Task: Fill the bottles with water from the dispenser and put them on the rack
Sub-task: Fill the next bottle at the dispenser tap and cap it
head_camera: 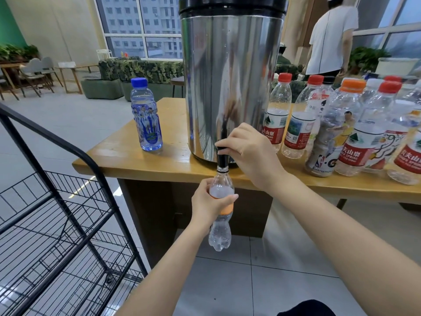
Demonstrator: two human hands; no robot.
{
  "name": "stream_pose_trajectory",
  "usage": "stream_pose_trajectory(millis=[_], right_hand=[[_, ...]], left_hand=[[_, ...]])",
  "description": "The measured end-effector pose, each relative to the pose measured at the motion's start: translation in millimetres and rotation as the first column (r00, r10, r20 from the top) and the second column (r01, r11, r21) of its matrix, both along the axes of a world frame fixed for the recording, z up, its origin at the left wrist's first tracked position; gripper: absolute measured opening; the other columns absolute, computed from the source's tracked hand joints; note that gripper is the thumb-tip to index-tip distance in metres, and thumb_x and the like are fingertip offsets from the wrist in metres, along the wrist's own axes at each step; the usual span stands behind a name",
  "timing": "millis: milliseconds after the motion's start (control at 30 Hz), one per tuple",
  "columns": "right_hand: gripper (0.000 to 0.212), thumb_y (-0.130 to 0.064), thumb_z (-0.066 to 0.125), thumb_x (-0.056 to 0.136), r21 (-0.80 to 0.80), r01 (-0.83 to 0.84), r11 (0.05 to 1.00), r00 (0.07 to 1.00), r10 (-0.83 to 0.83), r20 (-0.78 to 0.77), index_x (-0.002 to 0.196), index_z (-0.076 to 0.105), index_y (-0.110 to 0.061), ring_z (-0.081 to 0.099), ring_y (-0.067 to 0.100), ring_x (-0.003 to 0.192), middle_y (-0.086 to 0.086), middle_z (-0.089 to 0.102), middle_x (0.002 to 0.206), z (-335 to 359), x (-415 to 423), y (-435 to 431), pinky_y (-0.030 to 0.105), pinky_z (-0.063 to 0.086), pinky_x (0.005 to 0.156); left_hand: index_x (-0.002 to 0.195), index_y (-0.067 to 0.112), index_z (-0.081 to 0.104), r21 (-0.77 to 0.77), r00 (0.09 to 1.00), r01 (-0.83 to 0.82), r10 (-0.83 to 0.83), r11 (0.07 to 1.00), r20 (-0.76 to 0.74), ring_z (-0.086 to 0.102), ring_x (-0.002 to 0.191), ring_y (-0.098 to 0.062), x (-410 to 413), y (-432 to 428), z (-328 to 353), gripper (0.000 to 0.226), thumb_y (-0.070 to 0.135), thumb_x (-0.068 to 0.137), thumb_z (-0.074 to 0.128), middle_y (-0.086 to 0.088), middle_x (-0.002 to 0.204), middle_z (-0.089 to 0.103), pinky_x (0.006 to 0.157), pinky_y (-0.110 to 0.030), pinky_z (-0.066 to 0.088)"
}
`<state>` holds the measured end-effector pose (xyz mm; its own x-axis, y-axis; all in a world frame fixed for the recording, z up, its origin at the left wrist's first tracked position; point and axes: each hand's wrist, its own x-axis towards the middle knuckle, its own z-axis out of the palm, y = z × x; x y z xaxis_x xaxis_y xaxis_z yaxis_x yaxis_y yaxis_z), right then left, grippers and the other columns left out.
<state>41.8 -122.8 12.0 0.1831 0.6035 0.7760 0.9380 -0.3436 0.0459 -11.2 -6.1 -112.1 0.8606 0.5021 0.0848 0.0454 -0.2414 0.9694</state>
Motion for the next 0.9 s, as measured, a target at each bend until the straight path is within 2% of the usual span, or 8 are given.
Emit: stream_pose_trajectory(millis=[167,400,600,700,800,900], right_hand=[[0.019,-0.001,0.072,0.081,-0.008,-0.019,1.0,0.999,0.019,0.026,0.1,0.073,0.0,0.057,0.024,0.081,0.011,0.064,0.081,-8,-2,-5,0.031,0.052,0.064],[0.021,-0.002,0.072,0.081,-0.003,-0.039,0.999,0.999,0.039,0.012,0.103,0.073,-0.001,0.057,0.022,0.085,0.01,0.065,0.086,-11,-5,-11,0.028,0.051,0.068],[0.023,-0.004,0.07,0.085,0.054,-0.07,0.996,0.994,0.074,-0.082,0.108,0.072,-0.005,0.059,0.02,0.092,0.007,0.068,0.095,-30,-2,-19,0.035,0.055,0.073],[0.022,-0.013,0.07,0.086,0.066,-0.041,0.997,0.996,0.046,-0.075,0.107,0.074,-0.011,0.057,0.018,0.093,0.002,0.07,0.099,-29,0,-20,0.035,0.054,0.071],[0.022,-0.026,0.066,0.088,0.075,-0.016,0.997,0.997,0.022,-0.069,0.106,0.075,-0.016,0.054,0.014,0.095,-0.003,0.069,0.102,-26,-1,-22,0.028,0.051,0.071],[0.023,-0.029,0.067,0.087,0.082,0.022,0.996,0.998,-0.017,-0.059,0.104,0.075,-0.017,0.053,0.013,0.095,-0.004,0.069,0.102,-26,-4,-21,0.024,0.047,0.072]], left_hand=[[0.122,0.027,0.051,0.006,1.0,0.005,-0.006,1.0,0.006,0.057,0.11,-0.011,0,-1,-2,0.069,0.034,0.066,0.089,0.008,0.117,0.059,0.092,-0.031,0.053],[0.12,0.028,0.049,0.026,1.0,0.015,-0.015,1.0,0.023,0.056,0.108,-0.008,-1,-2,-4,0.068,0.033,0.065,0.09,0.009,0.116,0.058,0.081,-0.018,0.047],[0.125,0.025,0.052,0.042,1.0,-0.006,0.006,0.999,0.012,0.055,0.113,-0.011,-1,-2,-6,0.071,0.034,0.066,0.089,0.006,0.121,0.059,0.094,-0.03,0.051],[0.128,0.025,0.051,0.038,1.0,-0.01,0.01,0.999,0.009,0.055,0.116,-0.013,-2,-2,-6,0.073,0.035,0.066,0.089,0.005,0.124,0.059,0.096,-0.033,0.051],[0.129,0.024,0.051,0.044,1.0,-0.011,0.011,0.999,0.005,0.054,0.117,-0.013,-4,-1,-5,0.075,0.035,0.066,0.09,0.005,0.125,0.059,0.099,-0.037,0.051],[0.127,0.024,0.051,0.044,1.0,-0.002,0.002,0.999,0.008,0.054,0.116,-0.012,-4,-1,-3,0.074,0.033,0.065,0.09,0.006,0.123,0.059,0.098,-0.036,0.05]])
